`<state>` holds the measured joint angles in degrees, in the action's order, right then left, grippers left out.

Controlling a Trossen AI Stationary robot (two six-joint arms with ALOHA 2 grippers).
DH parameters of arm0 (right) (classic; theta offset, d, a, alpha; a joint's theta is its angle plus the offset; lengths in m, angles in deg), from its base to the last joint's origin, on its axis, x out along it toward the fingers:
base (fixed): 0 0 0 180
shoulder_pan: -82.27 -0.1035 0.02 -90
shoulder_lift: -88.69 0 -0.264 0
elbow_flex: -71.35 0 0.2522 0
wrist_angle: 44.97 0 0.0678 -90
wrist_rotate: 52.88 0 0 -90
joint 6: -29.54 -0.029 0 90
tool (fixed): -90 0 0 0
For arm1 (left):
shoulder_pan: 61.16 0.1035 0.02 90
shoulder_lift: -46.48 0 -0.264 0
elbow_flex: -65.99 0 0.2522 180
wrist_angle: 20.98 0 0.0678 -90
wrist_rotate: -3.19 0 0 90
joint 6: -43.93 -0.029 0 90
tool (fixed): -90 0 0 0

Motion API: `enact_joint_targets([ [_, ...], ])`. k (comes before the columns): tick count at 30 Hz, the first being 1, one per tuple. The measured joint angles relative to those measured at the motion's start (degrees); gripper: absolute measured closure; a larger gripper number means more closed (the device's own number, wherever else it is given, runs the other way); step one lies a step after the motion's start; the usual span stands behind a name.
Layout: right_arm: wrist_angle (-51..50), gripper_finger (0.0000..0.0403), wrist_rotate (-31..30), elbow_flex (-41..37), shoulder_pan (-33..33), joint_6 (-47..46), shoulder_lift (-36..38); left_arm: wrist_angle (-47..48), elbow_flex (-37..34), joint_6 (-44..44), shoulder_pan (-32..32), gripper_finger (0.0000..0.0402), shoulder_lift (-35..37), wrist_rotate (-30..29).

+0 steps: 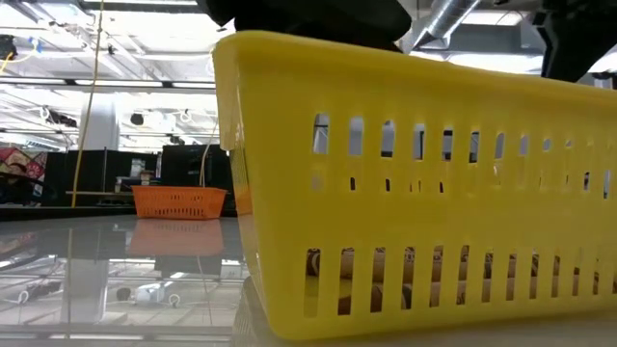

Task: Sort crayons
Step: Put the brown crayon into the yellow bin, then put the purple crayon into the orange bin

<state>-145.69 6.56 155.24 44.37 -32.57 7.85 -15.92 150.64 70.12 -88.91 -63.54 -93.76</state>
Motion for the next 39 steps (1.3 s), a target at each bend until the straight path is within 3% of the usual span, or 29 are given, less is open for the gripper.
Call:
enact_joint_targets([
  [8, -0.7, 0.0303, 2.0, 0.0, 4.9, 6.0, 0.0, -0.5, 0.0, -2.8, -0.3, 0.0289, 0.0, -0.5],
  [15, -1.5, 0.0303, 10.6, -1.7, 12.8, 16.3, 0.0, 0.0, 0.0, -6.5, -0.9, 0.0270, 0.1, 7.7],
  [18, -0.8, 0.0303, 13.6, -3.9, 16.0, 22.0, 0.0, 2.5, 0.0, -8.9, -1.9, 0.0269, 0.5, 8.4],
  [24, 2.1, 0.0296, 16.3, -10.4, 21.7, 30.4, 1.1, 9.7, 0.0, -14.6, -6.1, 0.0269, 2.5, 2.1],
  [32, 11.0, 0.0254, 17.5, -19.8, 32.2, 35.9, 4.8, 17.8, 0.0, -19.4, -10.1, 0.0269, 6.7, -9.5],
  [39, 15.9, 0.0269, 20.2, -24.3, 41.8, 41.6, 4.7, 24.0, 0.0, -20.4, -10.8, 0.0269, 9.6, -14.5],
])
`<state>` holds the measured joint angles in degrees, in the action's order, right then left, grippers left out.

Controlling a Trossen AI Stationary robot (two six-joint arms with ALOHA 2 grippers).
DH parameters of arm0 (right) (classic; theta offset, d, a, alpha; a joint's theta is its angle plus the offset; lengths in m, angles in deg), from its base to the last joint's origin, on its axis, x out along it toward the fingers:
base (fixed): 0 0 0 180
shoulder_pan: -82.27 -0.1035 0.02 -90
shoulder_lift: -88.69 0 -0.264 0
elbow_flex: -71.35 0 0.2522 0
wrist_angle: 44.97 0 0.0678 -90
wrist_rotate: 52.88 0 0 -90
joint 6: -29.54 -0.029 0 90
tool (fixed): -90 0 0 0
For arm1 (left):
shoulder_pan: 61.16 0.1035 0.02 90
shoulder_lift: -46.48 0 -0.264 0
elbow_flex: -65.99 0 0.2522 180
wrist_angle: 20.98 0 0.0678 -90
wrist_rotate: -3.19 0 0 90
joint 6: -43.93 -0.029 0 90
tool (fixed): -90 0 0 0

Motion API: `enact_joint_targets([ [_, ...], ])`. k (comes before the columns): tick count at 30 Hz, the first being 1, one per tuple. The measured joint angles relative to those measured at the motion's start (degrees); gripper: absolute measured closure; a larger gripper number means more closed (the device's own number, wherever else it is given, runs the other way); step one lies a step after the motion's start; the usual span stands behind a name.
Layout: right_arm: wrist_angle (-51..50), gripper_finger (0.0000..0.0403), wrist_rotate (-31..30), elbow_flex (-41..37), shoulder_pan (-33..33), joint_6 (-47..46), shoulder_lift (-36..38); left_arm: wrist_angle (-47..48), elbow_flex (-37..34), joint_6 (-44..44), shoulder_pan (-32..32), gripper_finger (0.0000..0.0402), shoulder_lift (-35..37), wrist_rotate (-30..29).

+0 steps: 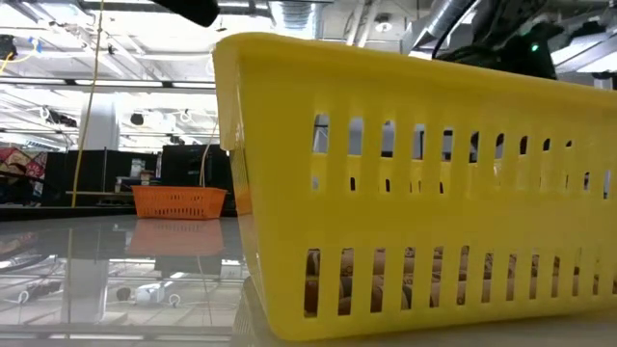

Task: Sort crayons
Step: Put the purple crayon into the orange bin

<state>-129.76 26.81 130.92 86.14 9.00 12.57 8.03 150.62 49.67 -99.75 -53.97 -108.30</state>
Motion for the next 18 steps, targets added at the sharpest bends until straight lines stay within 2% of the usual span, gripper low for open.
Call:
enact_joint_targets([
  [8, 4.0, 0.0277, 1.0, -1.2, 9.0, 7.2, 0.0, -0.9, -1.7, -0.6, 0.0, 0.0269, 0.2, -0.7],
  [18, 6.6, 0.0277, 2.9, -1.2, 15.4, 14.4, -1.0, -6.1, -7.1, 3.0, 0.0, 0.0269, 0.2, -0.2],
])
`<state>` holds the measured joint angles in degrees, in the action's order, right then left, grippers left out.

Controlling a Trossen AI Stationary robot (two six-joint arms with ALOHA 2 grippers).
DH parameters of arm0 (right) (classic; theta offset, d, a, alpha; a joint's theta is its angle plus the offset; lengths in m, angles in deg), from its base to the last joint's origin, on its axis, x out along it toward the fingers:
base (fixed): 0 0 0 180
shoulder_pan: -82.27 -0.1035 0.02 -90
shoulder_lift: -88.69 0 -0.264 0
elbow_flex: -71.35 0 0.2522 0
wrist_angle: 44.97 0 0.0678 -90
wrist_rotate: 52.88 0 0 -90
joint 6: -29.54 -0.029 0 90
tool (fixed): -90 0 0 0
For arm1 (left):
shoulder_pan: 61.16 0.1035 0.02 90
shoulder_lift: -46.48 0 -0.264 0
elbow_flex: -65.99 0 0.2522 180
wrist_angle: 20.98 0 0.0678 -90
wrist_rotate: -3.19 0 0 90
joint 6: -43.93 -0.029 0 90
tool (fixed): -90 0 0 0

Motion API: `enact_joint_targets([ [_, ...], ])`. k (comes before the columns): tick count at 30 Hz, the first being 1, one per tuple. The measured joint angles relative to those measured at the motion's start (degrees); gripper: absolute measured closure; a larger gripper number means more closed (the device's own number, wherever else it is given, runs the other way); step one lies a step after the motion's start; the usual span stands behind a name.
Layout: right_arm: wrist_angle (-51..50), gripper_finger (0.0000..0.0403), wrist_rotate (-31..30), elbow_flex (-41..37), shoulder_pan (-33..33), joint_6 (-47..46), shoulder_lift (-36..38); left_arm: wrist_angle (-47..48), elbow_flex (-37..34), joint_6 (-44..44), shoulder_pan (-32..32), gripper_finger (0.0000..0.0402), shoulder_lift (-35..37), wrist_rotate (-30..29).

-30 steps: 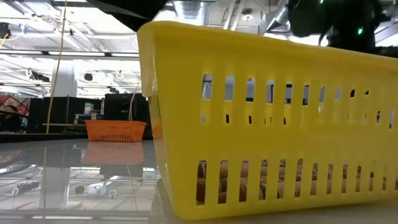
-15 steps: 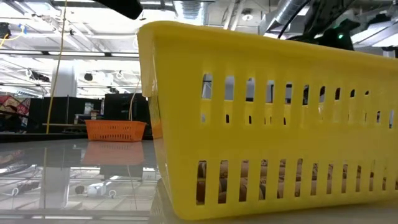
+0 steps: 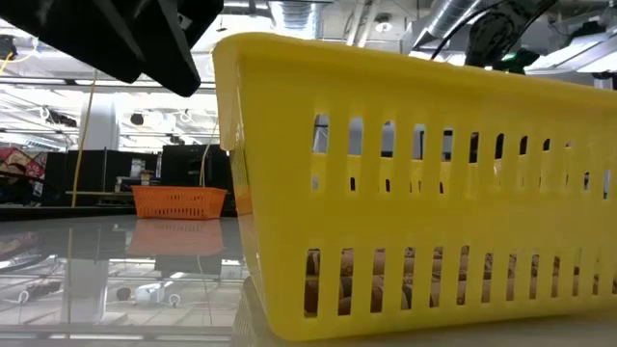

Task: Sort crayons
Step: Put the purple crayon into the orange bin

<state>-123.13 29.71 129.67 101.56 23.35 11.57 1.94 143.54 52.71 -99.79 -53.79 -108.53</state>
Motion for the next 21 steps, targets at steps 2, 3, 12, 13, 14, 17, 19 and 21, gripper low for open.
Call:
enact_joint_targets([
  [2, 0.3, 0.0277, 0.5, 0.0, 0.6, 0.9, -1.6, 0.1, -0.2, 0.4, 0.0, 0.0269, 0.0, 0.0],
  [3, 0.6, 0.0277, 0.7, 0.0, 0.8, 1.6, -2.7, 0.4, -0.2, 0.5, 0.0, 0.0269, 0.0, 0.1],
  [12, 3.1, 0.0281, 1.1, 0.4, 0.6, 5.9, -15.0, 0.4, -0.3, 0.5, -0.8, 0.0269, 0.0, 0.1],
  [13, 3.2, 0.0285, 1.5, 0.4, 0.3, 6.2, -15.9, 0.4, -0.3, 0.5, -0.9, 0.0269, 0.0, 0.1],
  [14, 3.2, 0.0291, 1.6, 0.4, -0.1, 6.3, -16.6, 0.5, -0.3, 0.5, -1.1, 0.0269, 0.0, 0.1],
  [17, 3.8, 0.0322, 2.6, 0.5, -1.9, 6.5, -17.5, 1.0, -0.3, 0.5, -1.5, 0.0269, 0.0, -0.1],
  [19, 3.8, 0.0349, 3.0, 1.0, -3.2, 6.5, -17.5, 1.4, -0.3, 0.5, -1.5, 0.0269, 0.0, -0.2],
  [21, 3.1, 0.0379, 3.0, 1.7, -4.4, 6.3, -17.6, 1.4, -0.3, 0.5, -1.5, 0.0269, 0.0, -0.3],
])
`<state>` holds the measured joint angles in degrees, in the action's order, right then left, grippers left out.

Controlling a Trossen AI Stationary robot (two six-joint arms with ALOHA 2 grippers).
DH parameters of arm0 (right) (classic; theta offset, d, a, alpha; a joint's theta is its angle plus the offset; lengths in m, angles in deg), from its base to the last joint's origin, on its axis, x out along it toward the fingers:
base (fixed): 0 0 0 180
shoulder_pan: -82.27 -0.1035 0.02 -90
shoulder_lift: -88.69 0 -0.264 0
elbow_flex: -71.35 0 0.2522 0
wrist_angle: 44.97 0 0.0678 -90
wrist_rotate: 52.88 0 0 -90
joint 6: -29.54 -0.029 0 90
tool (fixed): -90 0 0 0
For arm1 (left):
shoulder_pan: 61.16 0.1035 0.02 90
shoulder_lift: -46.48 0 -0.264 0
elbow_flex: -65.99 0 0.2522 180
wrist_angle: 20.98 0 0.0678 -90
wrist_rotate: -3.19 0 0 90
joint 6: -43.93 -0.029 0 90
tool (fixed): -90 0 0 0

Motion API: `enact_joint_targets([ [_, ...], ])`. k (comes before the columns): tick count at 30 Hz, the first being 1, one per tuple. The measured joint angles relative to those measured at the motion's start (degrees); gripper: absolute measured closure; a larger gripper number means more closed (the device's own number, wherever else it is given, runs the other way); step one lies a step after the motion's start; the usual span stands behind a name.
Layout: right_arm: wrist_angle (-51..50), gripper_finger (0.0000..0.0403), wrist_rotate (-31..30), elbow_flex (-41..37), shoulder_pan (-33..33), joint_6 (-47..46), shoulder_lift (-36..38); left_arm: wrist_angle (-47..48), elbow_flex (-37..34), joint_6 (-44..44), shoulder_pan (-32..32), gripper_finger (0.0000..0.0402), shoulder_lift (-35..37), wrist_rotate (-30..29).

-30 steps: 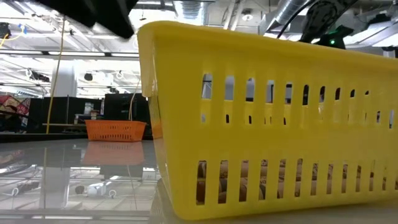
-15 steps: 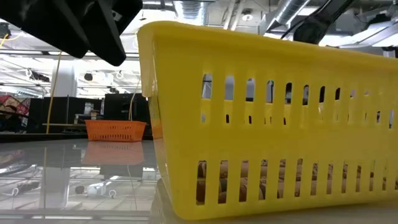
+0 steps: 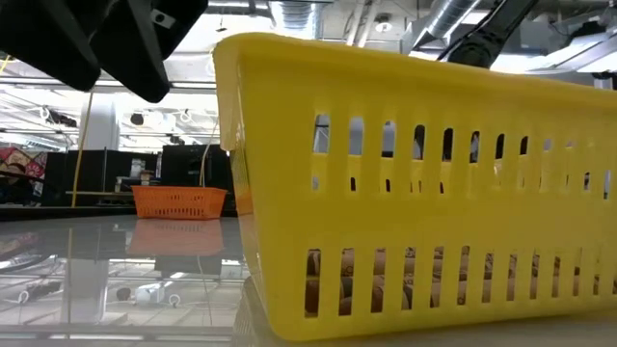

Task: Sort crayons
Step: Put the purple crayon into the orange bin

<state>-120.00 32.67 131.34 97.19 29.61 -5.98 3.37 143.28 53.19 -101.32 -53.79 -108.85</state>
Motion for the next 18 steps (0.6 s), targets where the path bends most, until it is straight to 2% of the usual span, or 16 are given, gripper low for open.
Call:
enact_joint_targets([
  [2, -0.7, 0.0394, -0.2, 0.7, -0.7, -0.8, 0.0, 0.0, 0.0, 0.0, 0.0, 0.0269, 0.0, -0.3],
  [18, -6.1, 0.0402, 4.7, 8.1, -11.3, -10.3, 1.6, -0.1, 0.0, 0.5, -0.7, 0.0269, 0.0, -1.3],
])
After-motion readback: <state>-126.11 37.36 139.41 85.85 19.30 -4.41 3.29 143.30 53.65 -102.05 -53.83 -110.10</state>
